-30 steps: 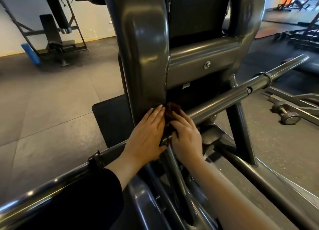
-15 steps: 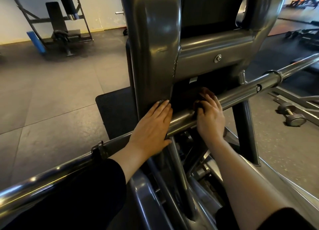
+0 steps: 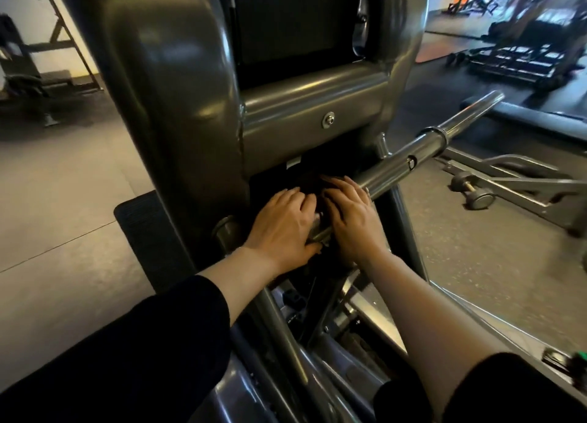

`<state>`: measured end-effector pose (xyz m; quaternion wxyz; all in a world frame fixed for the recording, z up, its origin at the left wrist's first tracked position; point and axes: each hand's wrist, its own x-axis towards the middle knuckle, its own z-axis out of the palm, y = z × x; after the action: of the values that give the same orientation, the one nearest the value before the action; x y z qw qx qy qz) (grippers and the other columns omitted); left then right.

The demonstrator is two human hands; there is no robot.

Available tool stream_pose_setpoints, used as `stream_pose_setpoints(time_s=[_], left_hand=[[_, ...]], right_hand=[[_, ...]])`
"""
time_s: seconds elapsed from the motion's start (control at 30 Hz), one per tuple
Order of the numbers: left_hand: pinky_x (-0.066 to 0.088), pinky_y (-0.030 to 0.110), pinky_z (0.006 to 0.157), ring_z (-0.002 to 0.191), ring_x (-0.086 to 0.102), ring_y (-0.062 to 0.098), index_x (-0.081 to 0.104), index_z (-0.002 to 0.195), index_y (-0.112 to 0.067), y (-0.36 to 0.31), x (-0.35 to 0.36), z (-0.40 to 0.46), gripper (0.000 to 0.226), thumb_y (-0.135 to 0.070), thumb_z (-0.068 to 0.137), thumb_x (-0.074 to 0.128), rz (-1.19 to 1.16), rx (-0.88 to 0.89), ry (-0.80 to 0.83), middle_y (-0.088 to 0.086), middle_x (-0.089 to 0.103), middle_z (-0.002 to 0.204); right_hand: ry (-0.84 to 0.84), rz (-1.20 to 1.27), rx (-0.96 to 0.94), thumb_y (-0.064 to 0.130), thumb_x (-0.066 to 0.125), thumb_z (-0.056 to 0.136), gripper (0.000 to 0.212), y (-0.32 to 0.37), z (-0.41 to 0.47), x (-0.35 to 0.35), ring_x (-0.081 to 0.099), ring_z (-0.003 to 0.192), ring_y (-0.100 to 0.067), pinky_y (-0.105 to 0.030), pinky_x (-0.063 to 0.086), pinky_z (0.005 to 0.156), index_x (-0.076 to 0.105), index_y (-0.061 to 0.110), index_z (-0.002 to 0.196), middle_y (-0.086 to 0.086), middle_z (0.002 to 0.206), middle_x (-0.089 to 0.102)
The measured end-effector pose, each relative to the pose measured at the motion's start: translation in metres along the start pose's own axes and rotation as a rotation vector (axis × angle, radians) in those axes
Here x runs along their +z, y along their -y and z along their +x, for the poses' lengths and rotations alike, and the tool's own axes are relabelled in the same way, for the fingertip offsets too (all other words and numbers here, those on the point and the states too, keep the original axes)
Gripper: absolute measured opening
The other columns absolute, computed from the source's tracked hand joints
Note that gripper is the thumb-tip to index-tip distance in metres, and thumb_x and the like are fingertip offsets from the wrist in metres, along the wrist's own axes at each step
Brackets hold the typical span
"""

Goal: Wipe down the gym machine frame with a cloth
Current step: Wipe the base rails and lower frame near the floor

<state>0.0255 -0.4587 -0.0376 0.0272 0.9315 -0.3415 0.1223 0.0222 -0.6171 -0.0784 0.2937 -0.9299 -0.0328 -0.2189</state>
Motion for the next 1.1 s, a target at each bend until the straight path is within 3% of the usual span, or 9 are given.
stream_pose_setpoints(time_s=[0.23,0.37,0.47,0.57,0.7,0.87,0.93,1.03,1.1], left_hand=[[0.026,0.033,0.114,0.145,0.017,0.025,-0.002,0.154,-0.015,0.011,0.015,0.015,0.108,-0.063,0.08,0.061,-0.132,-0.093,0.11,0.009,0.017,0.155],[0.025,0.033,0.115,0.146,0.014,0.023,-0.008,0.154,-0.018,0.013,0.02,0.016,0.107,-0.063,0.082,0.058,-0.167,-0.071,0.09,0.008,0.014,0.157],[0.028,0.035,0.115,0.146,0.014,0.021,-0.013,0.153,-0.021,0.014,0.024,0.018,0.108,-0.063,0.083,0.057,-0.172,-0.06,0.098,0.005,0.015,0.156],[0.028,0.035,0.113,0.145,0.015,0.022,-0.015,0.153,-0.021,0.014,0.024,0.019,0.106,-0.063,0.084,0.055,-0.172,-0.068,0.126,0.005,0.016,0.155],[0.029,0.036,0.112,0.144,0.018,0.023,-0.009,0.154,-0.019,0.012,0.023,0.02,0.105,-0.061,0.083,0.057,-0.167,-0.088,0.139,0.006,0.021,0.154],[0.029,0.035,0.11,0.143,0.022,0.023,-0.008,0.154,-0.018,0.01,0.019,0.022,0.105,-0.057,0.083,0.058,-0.145,-0.107,0.18,0.007,0.025,0.153],[0.03,0.036,0.11,0.142,0.023,0.024,-0.008,0.154,-0.018,0.009,0.018,0.022,0.105,-0.058,0.083,0.059,-0.137,-0.106,0.192,0.008,0.025,0.153],[0.03,0.038,0.11,0.143,0.022,0.025,-0.007,0.154,-0.019,0.01,0.017,0.021,0.108,-0.06,0.082,0.061,-0.127,-0.105,0.18,0.01,0.023,0.155],[0.029,0.038,0.112,0.144,0.02,0.024,-0.004,0.155,-0.019,0.009,0.016,0.019,0.109,-0.06,0.08,0.064,-0.117,-0.078,0.157,0.01,0.023,0.156]], right_hand=[[-0.011,-0.016,0.164,0.036,0.036,0.104,0.033,-0.053,0.053,-0.015,0.02,0.145,-0.02,-0.053,0.004,0.119,0.058,0.027,0.126,0.004,0.142,0.046],[-0.082,-0.003,0.23,0.036,0.036,0.103,0.033,-0.079,0.076,-0.019,0.03,0.138,-0.027,-0.057,0.012,0.116,0.061,0.025,0.12,-0.001,0.132,0.051],[-0.136,0.059,0.275,0.032,0.038,0.103,0.03,-0.086,0.083,-0.017,0.031,0.136,-0.026,-0.05,0.016,0.117,0.061,0.022,0.121,-0.003,0.133,0.051],[-0.22,0.199,0.323,0.029,0.042,0.102,0.026,-0.068,0.069,-0.003,0.025,0.14,-0.025,-0.043,0.016,0.119,0.062,0.02,0.116,-0.001,0.136,0.049],[-0.239,0.271,0.18,0.034,0.04,0.097,0.033,-0.026,0.022,0.017,0.025,0.143,-0.026,-0.023,0.005,0.12,0.061,0.018,0.117,0.0,0.139,0.05],[-0.14,0.406,0.104,0.028,0.04,0.1,0.036,0.011,-0.044,0.029,0.001,0.151,-0.013,-0.03,0.008,0.121,0.041,0.037,0.135,0.009,0.16,0.022],[-0.141,0.371,0.108,0.024,0.04,0.101,0.042,0.002,-0.04,0.025,-0.002,0.15,-0.012,-0.034,0.008,0.122,0.038,0.036,0.141,0.009,0.162,0.016],[-0.238,0.388,0.285,0.013,0.042,0.101,0.046,-0.014,-0.003,0.017,0.003,0.151,-0.022,-0.043,0.01,0.123,0.04,0.022,0.146,0.0,0.162,0.016],[-0.328,0.5,0.442,0.011,0.04,0.102,0.046,-0.015,0.015,0.011,0.01,0.15,-0.025,-0.04,0.013,0.122,0.038,0.021,0.147,-0.001,0.162,0.015]])
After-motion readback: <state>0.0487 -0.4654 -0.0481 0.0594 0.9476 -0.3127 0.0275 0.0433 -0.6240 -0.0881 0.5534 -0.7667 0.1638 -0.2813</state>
